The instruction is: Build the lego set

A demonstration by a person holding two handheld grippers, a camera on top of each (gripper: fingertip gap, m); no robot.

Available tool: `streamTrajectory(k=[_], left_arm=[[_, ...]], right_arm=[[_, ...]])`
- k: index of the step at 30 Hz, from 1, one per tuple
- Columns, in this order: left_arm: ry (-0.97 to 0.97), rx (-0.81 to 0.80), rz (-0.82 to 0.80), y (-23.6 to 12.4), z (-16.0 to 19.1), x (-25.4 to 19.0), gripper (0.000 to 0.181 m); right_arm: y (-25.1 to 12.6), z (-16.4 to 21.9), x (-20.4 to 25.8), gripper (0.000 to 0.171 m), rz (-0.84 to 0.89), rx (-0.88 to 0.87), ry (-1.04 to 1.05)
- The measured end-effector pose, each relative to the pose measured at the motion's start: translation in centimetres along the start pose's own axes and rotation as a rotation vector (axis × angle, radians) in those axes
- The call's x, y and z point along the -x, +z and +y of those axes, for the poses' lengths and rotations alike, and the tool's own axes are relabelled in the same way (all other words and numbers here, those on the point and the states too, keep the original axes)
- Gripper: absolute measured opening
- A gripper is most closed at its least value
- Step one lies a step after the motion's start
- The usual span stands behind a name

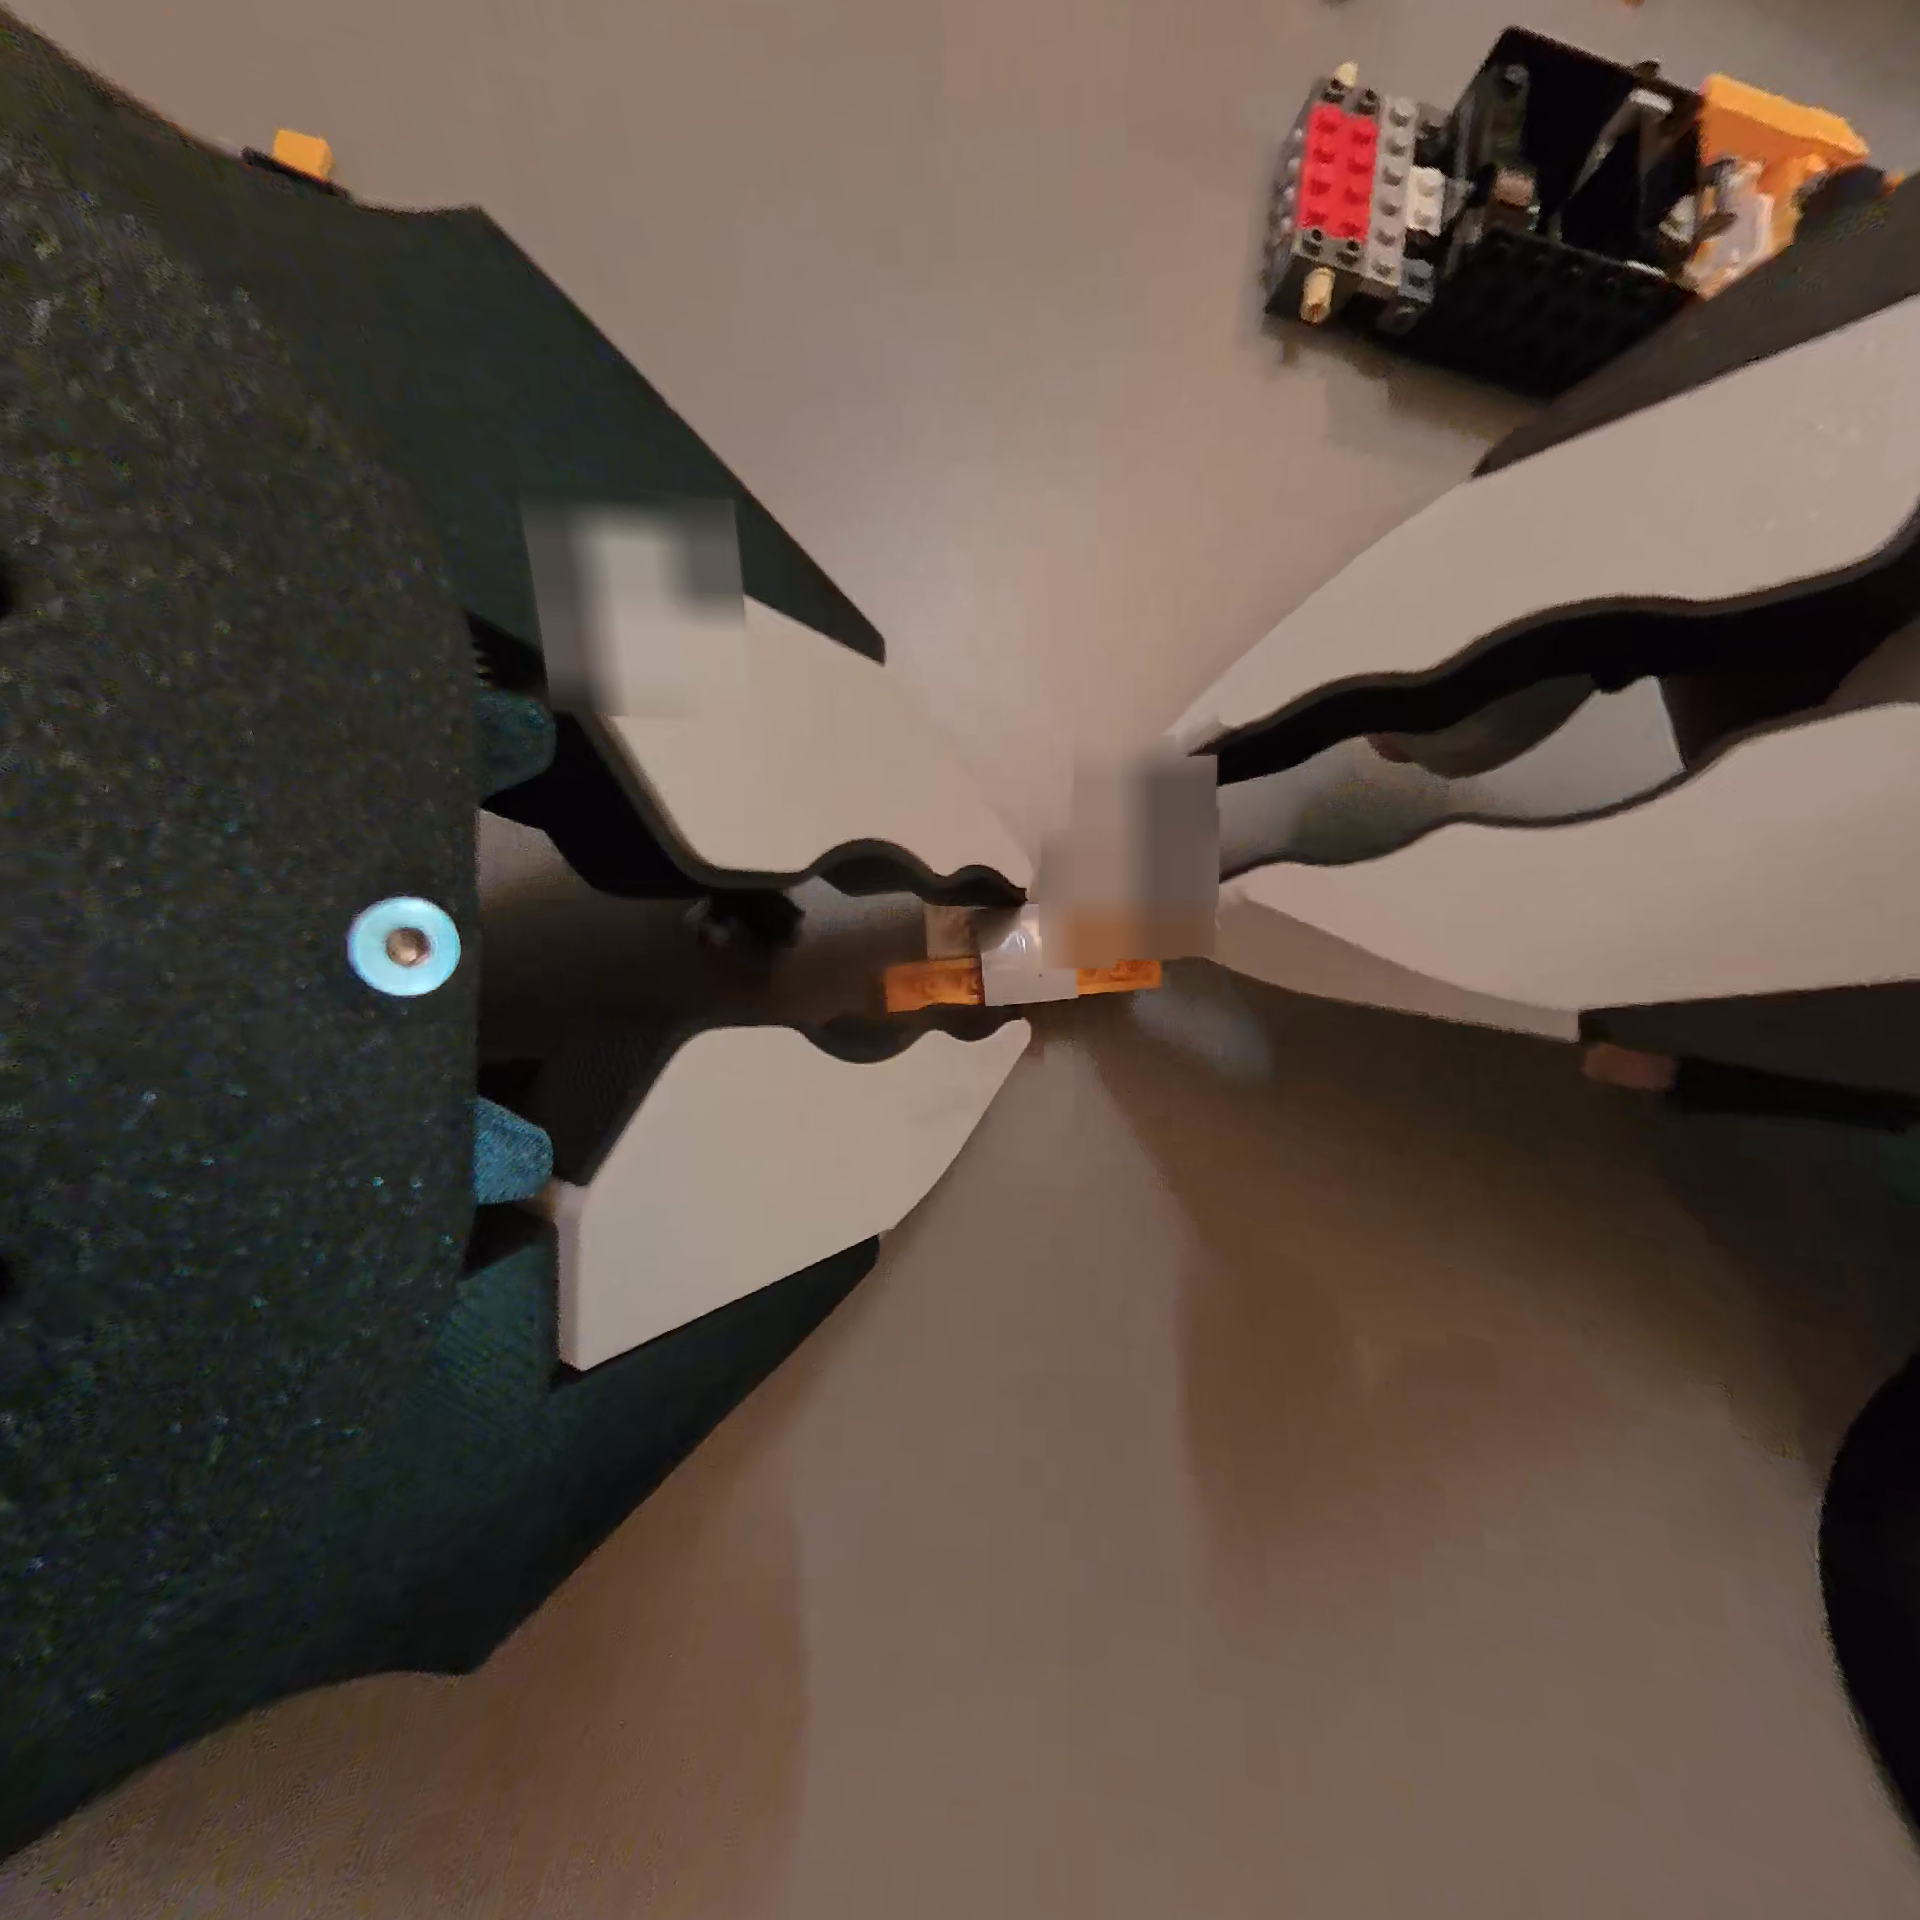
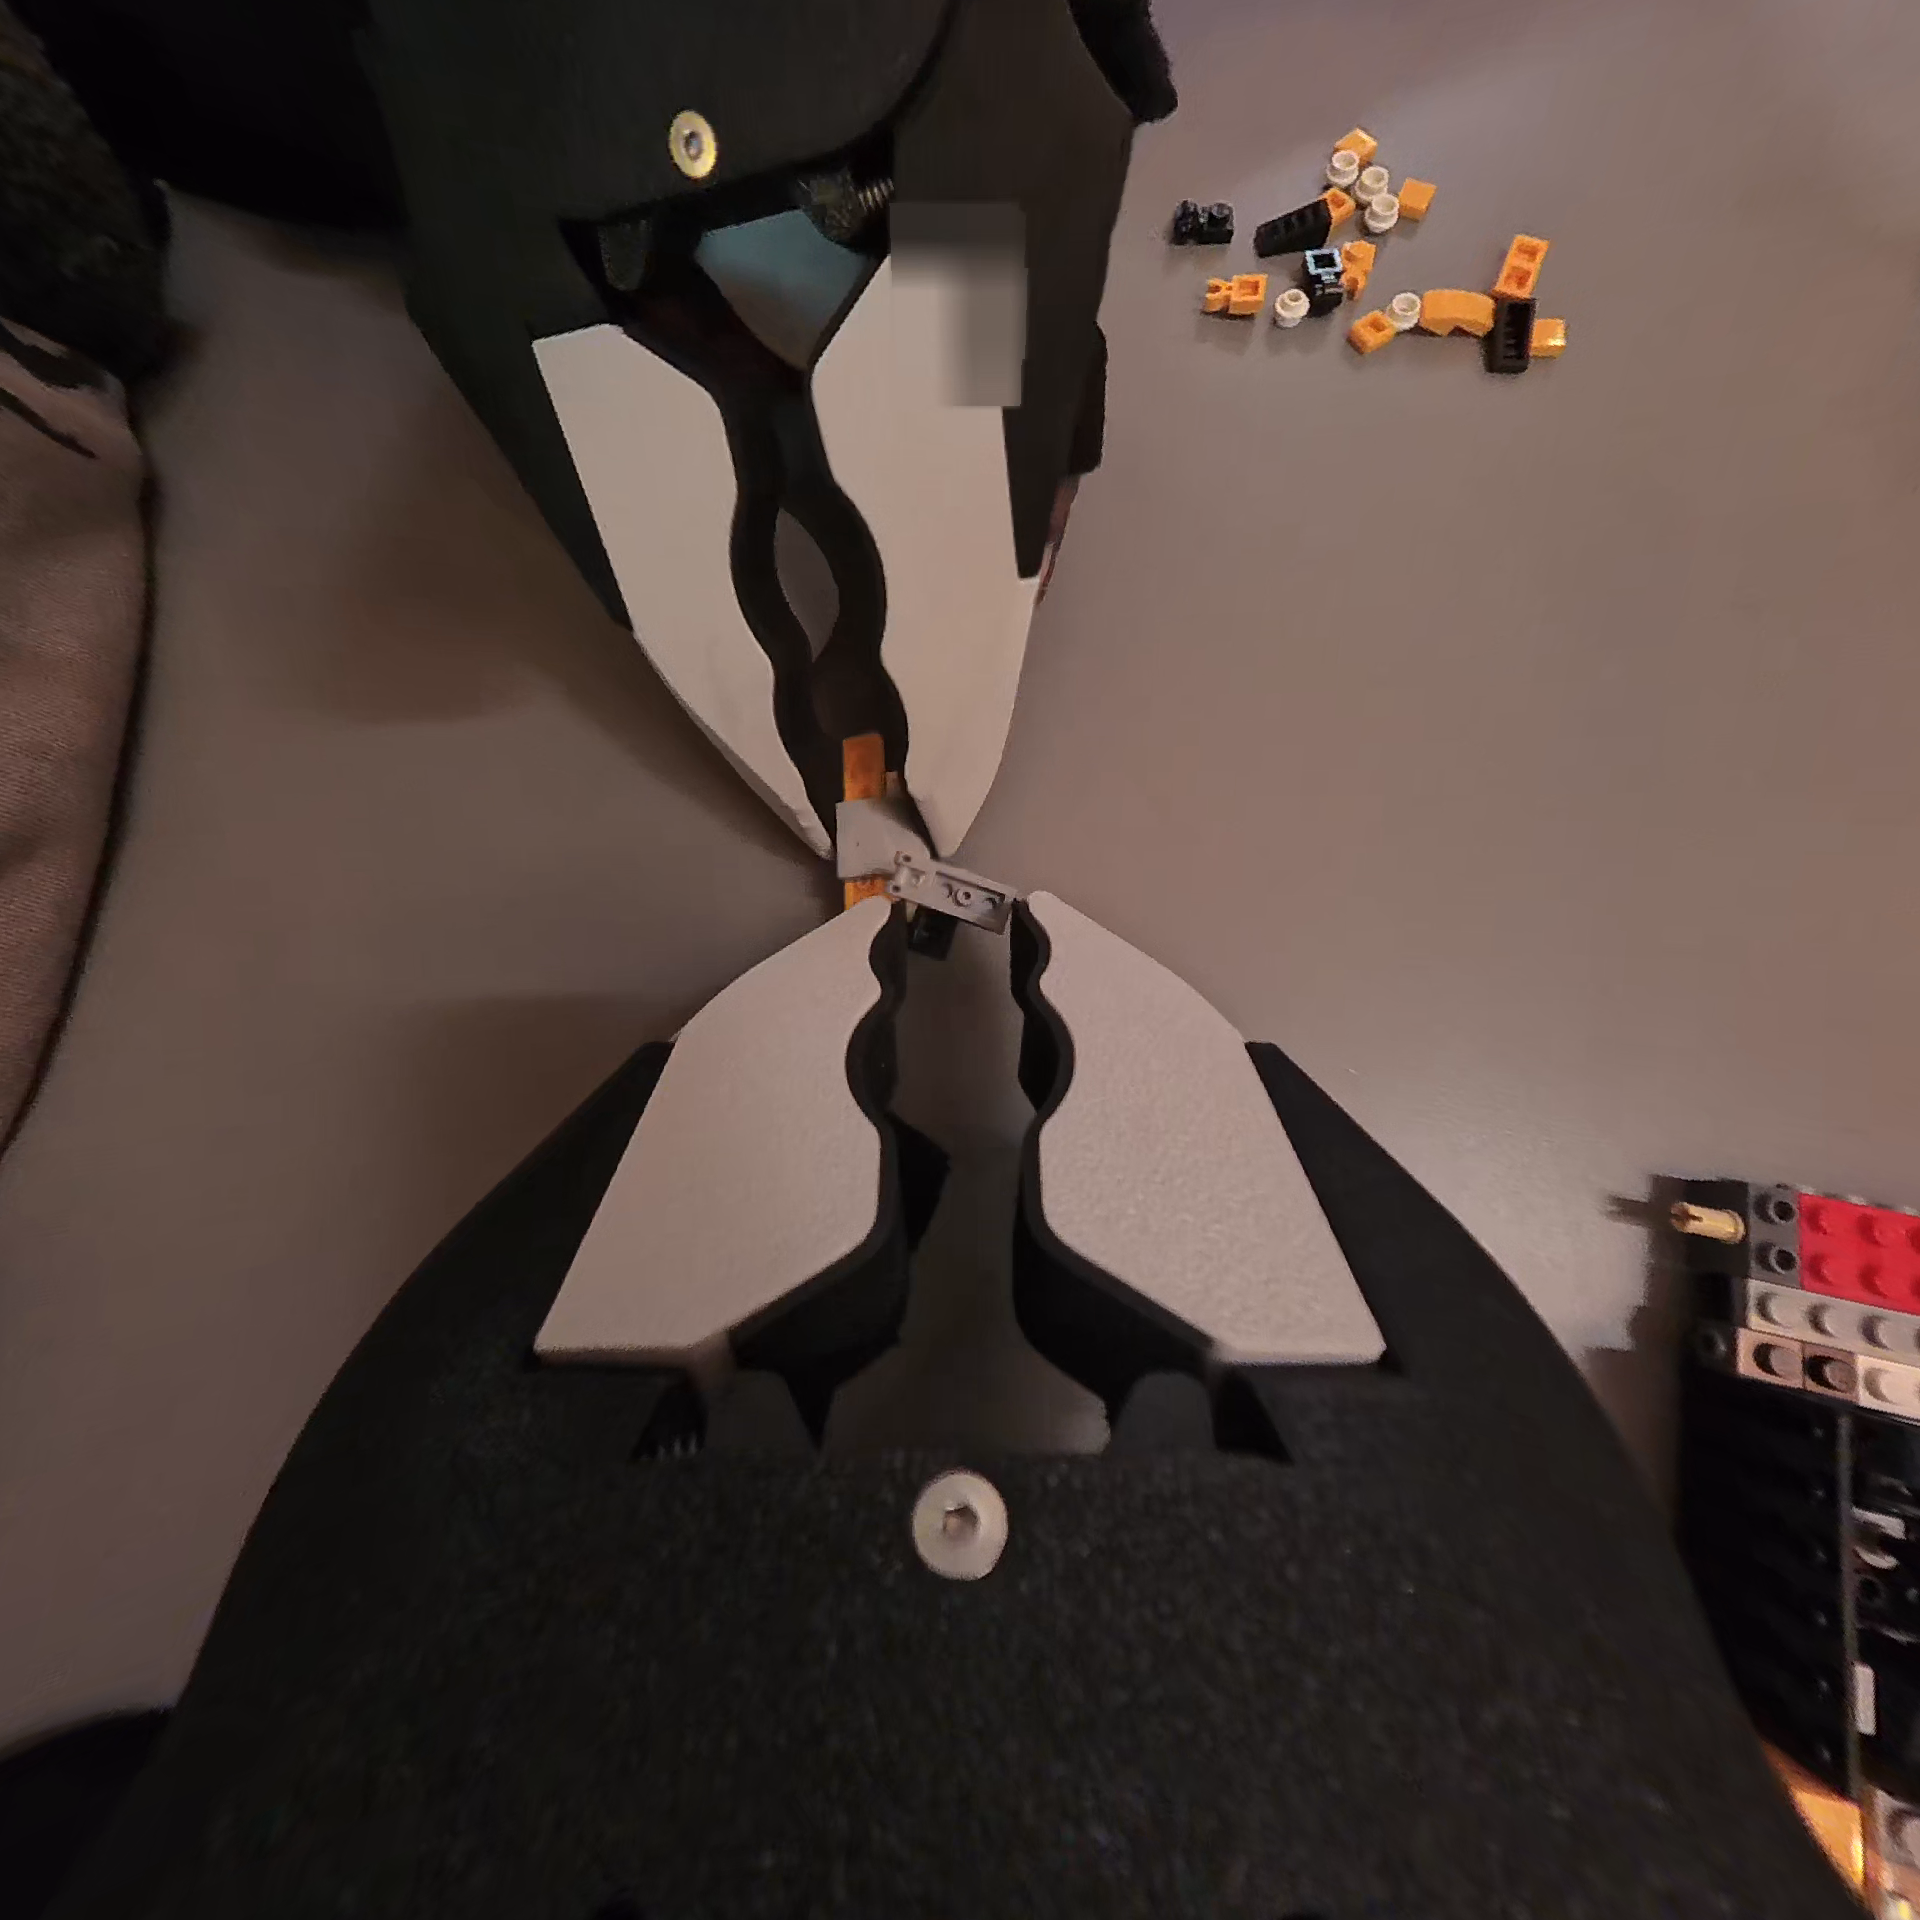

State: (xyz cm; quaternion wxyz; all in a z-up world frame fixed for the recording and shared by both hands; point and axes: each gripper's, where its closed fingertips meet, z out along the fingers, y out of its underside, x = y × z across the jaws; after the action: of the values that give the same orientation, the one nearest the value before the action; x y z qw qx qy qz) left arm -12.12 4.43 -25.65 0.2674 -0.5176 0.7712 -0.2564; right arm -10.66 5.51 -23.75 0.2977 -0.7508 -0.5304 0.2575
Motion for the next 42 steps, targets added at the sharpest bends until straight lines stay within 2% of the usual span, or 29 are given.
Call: streamTrajectory(k=[14,31,42], left_arm=[[0.118,-0.003,0.038,0.3,-0.1,-1.6,0.017],[0.172,0.019,0.055,0.2,-0.2,-2.5,0.017],[0.235,0.076,0.084,0.0,-0.3,-3.8,0.017]], right_arm=[[0.8,1.2,1.6,0.02,-0.067,0.094,-0.047],[0.8,1.3,2.7,0.021,-0.194,0.048,0.031],[0.8,1.5,4.2,0.021,-0.262,0.068,0.007]])
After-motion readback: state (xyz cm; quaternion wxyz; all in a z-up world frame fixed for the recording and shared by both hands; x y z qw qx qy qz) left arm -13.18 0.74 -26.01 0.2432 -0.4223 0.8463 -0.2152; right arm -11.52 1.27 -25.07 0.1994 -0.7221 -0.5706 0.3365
